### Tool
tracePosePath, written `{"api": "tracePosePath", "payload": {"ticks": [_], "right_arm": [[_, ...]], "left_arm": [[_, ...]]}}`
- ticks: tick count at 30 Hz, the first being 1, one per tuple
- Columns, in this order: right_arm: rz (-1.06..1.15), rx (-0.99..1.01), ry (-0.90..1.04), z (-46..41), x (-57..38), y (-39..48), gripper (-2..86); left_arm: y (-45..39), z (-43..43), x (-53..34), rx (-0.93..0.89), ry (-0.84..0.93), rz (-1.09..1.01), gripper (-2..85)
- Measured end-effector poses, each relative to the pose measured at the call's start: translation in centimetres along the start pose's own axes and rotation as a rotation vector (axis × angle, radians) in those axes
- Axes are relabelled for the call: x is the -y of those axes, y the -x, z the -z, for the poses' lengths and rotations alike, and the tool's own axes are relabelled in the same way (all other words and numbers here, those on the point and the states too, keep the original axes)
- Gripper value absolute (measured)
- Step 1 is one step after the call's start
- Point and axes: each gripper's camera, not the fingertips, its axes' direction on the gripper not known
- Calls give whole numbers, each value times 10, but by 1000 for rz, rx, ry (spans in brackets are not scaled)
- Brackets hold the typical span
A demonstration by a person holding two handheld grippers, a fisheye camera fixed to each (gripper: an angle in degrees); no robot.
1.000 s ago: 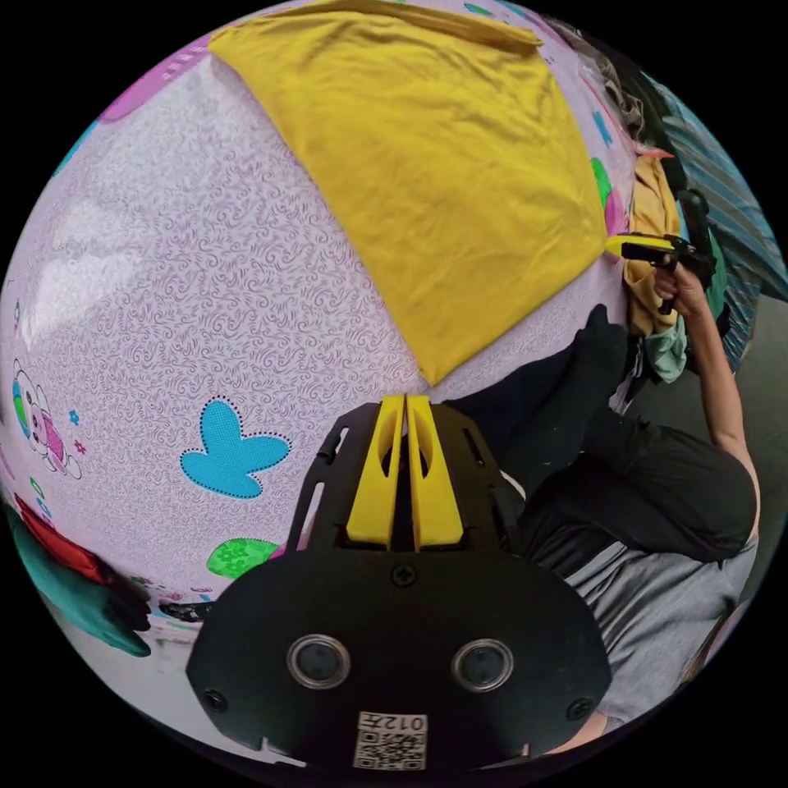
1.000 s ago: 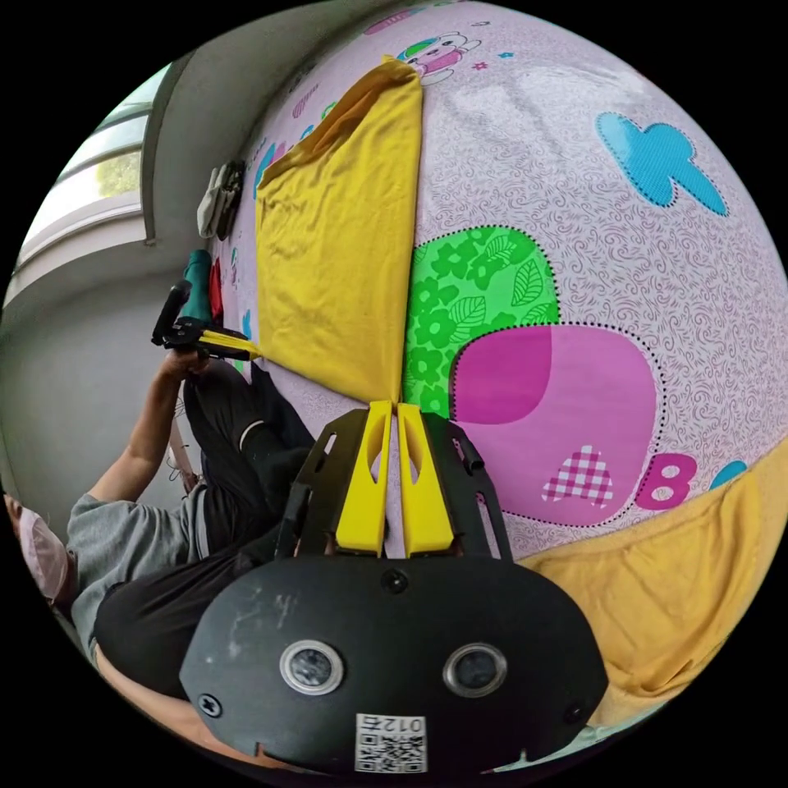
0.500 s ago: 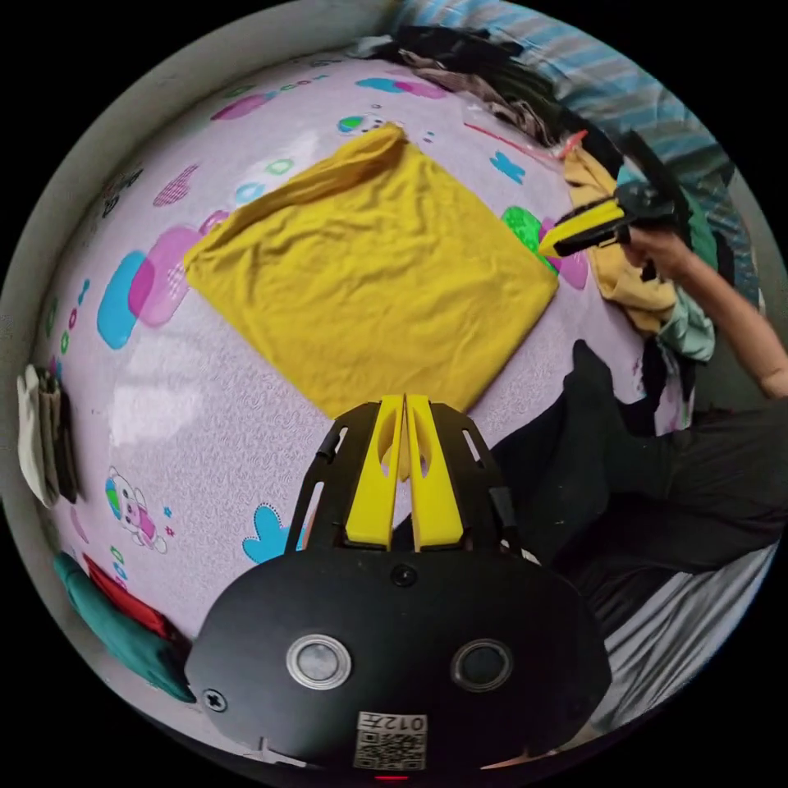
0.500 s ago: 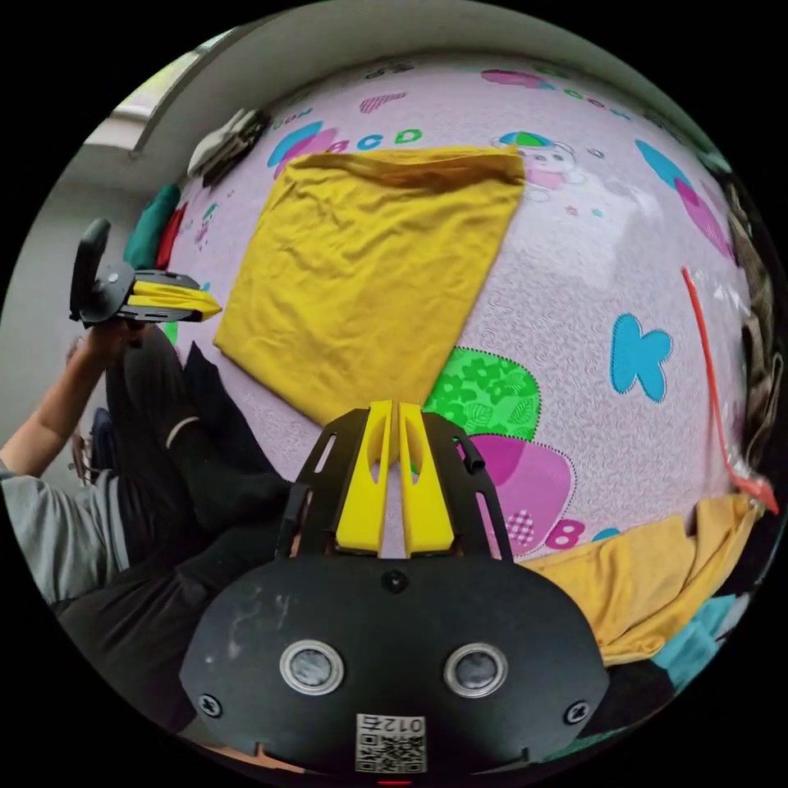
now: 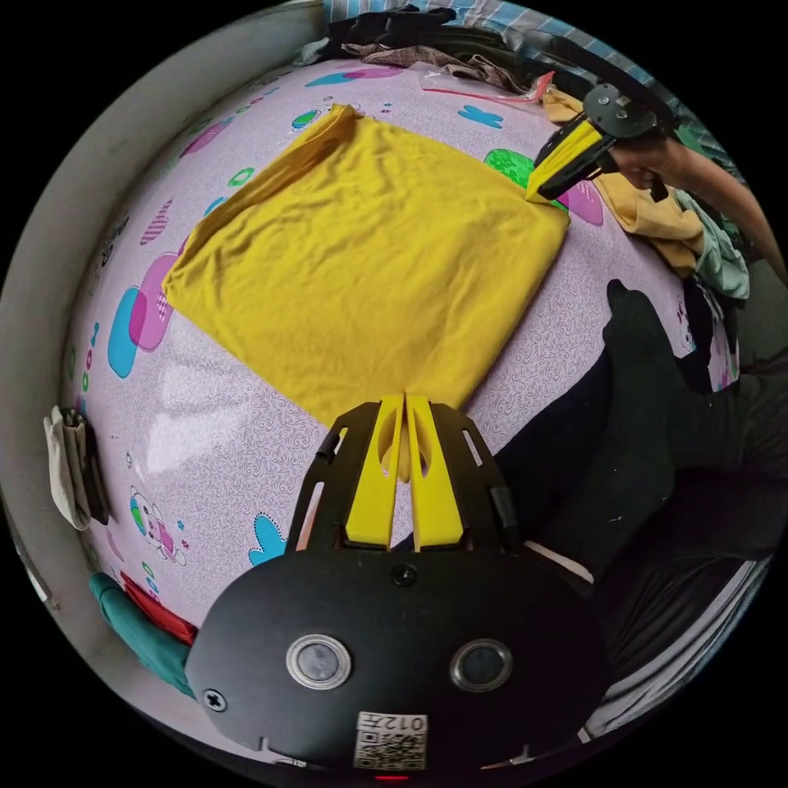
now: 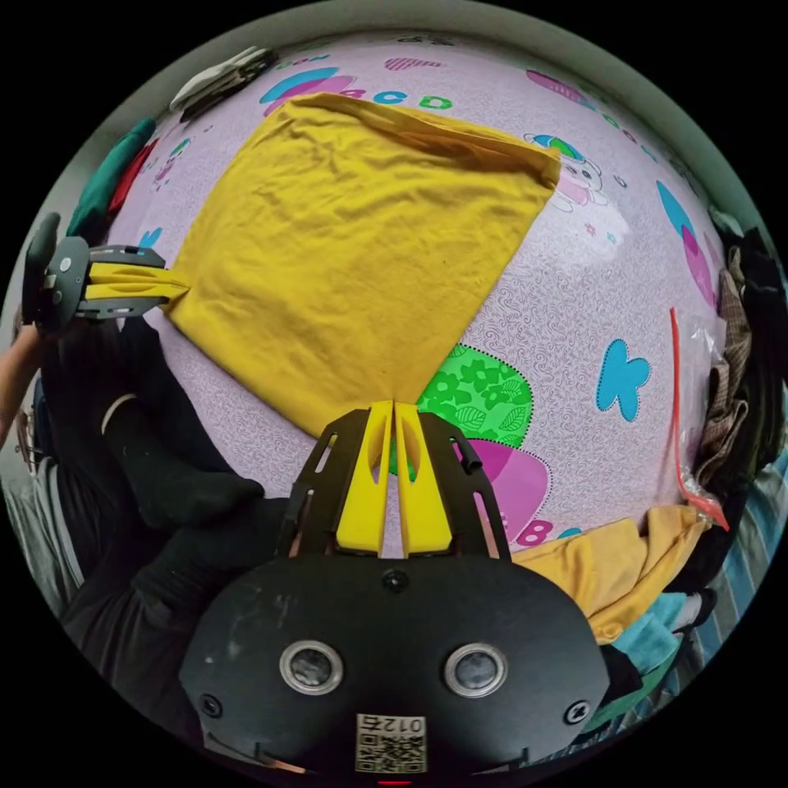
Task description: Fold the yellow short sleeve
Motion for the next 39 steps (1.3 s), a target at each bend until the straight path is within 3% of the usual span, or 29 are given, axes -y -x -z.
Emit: {"api": "tracePosePath", "payload": {"ticks": [4,12,22,29,39], "right_arm": [[-2,58,-36,6,-1,-5,-9],[44,53,-11,19,9,1,-10],[104,146,10,46,19,-10,-9],[34,136,-156,109,58,-57,-8],[-78,117,-338,145,104,-103,40]], "left_arm": [[19,20,1,-93,21,51,6],[98,87,38,82,-186,234,5],[121,89,85,182,-2,110,10],[123,90,91,178,63,92,4],[153,118,67,83,-17,213,-1]]}}
